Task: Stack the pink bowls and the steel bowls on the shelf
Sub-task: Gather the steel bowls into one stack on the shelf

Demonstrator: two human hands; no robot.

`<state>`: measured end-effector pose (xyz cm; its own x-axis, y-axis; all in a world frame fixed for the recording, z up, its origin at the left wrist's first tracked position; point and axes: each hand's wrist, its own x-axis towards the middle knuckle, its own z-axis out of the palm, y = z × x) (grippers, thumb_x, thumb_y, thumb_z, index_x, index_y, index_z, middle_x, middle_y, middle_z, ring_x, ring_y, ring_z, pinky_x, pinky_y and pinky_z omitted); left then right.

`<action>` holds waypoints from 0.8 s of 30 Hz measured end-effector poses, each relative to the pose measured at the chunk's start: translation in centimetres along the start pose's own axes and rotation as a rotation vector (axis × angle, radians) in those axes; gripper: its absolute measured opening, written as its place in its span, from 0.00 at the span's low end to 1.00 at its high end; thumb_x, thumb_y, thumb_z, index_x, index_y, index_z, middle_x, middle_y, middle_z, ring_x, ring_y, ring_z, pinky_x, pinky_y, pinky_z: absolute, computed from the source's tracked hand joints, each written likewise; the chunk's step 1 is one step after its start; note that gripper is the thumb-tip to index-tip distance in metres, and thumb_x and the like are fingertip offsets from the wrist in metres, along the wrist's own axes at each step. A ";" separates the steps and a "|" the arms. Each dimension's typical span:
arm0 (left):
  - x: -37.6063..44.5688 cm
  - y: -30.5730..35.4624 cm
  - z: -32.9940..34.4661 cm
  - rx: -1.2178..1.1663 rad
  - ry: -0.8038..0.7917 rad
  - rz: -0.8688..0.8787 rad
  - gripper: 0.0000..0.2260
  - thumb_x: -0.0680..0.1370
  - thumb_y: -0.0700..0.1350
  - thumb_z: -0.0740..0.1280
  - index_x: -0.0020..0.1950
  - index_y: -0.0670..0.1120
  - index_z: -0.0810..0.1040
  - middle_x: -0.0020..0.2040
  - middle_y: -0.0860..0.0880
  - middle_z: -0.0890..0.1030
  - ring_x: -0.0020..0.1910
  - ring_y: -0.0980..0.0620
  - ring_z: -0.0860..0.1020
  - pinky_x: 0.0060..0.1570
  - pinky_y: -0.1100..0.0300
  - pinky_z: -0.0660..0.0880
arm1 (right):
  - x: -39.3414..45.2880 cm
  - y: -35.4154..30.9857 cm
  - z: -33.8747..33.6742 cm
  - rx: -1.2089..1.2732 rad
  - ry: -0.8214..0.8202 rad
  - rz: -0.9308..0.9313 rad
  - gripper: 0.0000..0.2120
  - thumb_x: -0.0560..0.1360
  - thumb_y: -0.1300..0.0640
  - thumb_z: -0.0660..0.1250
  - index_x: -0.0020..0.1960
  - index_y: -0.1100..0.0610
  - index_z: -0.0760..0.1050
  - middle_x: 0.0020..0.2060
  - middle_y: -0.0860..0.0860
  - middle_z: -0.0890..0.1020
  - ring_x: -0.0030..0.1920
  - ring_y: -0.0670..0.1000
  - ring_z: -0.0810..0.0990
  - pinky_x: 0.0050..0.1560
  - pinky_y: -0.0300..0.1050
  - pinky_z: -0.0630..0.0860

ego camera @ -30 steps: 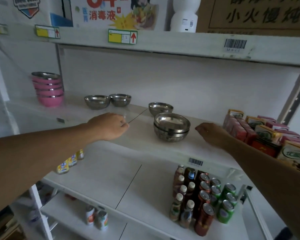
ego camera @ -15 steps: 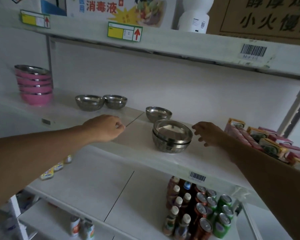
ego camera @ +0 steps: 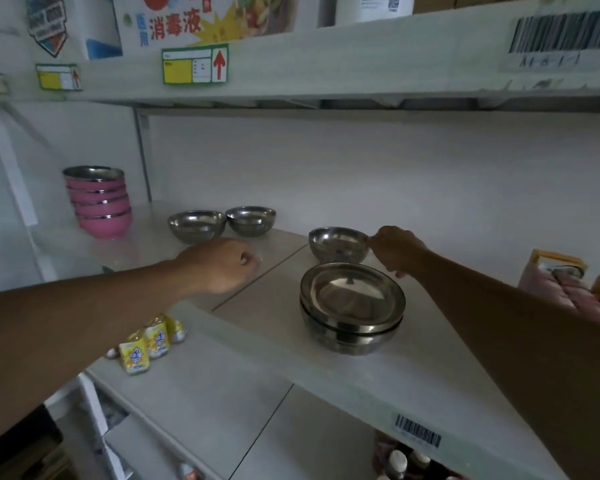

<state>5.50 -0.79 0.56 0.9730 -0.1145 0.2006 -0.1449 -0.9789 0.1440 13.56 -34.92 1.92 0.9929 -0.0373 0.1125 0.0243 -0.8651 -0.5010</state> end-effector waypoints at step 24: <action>-0.5 -5.0 -2.1 0.042 -0.002 -0.208 0.17 0.85 0.59 0.58 0.41 0.54 0.77 0.44 0.53 0.80 0.48 0.47 0.81 0.45 0.55 0.75 | 4.4 -9.2 1.0 0.370 -0.001 0.021 0.11 0.82 0.62 0.60 0.54 0.65 0.80 0.27 0.56 0.85 0.18 0.47 0.76 0.22 0.37 0.72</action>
<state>5.39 4.56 1.77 0.9815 0.0904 0.1690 0.0665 -0.9876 0.1420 17.81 -26.63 6.22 0.9938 -0.0520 0.0984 0.0444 -0.6248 -0.7795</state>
